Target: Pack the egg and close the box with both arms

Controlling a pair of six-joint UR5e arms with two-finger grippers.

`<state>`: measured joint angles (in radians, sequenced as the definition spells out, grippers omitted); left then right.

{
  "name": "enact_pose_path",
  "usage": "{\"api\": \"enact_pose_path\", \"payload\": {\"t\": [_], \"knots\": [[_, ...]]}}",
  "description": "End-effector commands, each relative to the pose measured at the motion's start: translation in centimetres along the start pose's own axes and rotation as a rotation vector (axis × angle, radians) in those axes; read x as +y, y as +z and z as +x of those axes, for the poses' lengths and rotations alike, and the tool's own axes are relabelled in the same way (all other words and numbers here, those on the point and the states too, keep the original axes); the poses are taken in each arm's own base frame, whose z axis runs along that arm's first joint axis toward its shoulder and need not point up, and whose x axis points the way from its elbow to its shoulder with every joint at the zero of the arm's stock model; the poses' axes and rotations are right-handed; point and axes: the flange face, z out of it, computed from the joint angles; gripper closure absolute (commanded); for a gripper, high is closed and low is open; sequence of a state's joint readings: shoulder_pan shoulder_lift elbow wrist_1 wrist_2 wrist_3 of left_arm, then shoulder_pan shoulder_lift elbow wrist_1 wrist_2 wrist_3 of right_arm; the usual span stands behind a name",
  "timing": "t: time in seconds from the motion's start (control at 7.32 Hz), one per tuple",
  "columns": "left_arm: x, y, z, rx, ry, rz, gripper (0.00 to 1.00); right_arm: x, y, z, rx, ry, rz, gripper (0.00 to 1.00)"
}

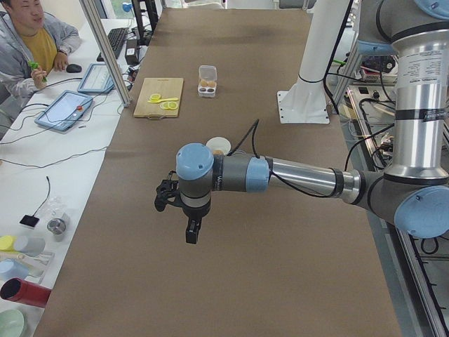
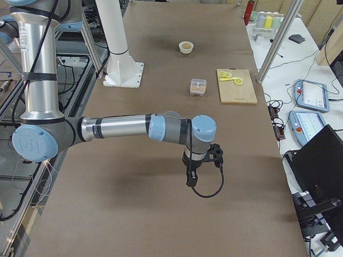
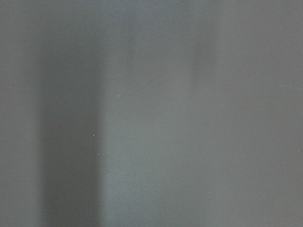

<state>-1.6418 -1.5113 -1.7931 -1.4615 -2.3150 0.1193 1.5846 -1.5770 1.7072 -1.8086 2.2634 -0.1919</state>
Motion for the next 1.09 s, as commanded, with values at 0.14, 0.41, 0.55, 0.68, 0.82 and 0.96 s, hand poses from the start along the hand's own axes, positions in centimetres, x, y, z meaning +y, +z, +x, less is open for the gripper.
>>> {"api": "enact_pose_path", "payload": {"t": [0.14,0.41,0.55,0.68,0.82,0.96], "knots": [[0.0,-0.3,0.3,0.002,0.007,0.008,0.02,0.3,0.3,-0.3,-0.050,0.005,0.004,0.00],[0.3,0.0,0.2,0.003,-0.010,0.001,0.03,0.6,0.2,-0.7,-0.078,0.002,0.012,0.00],[0.2,-0.1,0.3,0.001,-0.051,0.009,0.06,0.6,0.2,-0.7,-0.079,-0.003,0.018,0.00],[0.2,-0.1,0.4,0.000,-0.025,0.036,0.10,0.3,0.1,-0.9,-0.076,-0.022,0.036,0.00],[0.7,0.2,0.2,0.002,-0.030,0.031,0.02,0.2,0.0,-1.0,-0.090,-0.030,0.048,0.00],[1.7,0.8,-0.1,0.026,-0.040,0.019,0.02,0.2,0.1,-1.1,-0.092,-0.031,0.050,0.00]]}}
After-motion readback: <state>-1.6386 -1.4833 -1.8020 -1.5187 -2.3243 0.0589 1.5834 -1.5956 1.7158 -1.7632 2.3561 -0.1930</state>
